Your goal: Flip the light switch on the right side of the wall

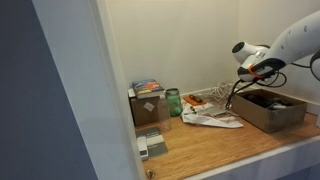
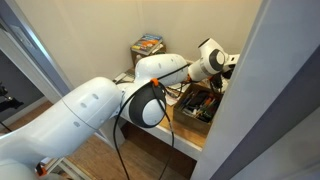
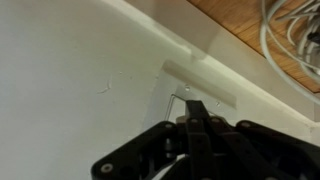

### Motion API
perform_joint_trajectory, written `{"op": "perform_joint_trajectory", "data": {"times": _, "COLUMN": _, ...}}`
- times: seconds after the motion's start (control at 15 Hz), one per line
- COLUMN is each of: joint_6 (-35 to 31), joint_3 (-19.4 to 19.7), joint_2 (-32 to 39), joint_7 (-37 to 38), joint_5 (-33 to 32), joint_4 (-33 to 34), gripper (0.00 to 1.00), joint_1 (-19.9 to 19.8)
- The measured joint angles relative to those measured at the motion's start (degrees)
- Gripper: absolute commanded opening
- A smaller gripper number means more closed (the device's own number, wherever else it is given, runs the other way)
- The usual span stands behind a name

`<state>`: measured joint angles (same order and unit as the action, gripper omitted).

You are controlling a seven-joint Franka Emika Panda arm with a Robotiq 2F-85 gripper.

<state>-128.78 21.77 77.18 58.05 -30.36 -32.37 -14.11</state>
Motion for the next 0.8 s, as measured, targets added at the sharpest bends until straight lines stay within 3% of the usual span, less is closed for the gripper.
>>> {"op": "perform_joint_trajectory", "data": {"times": 0.8, "joint_6": -4.26, "joint_3": 3.23, "joint_2": 1.53, "joint_7": 6.73, "joint_5": -0.09, "joint_4": 0.05, "gripper": 0.00, "joint_1": -0.20}}
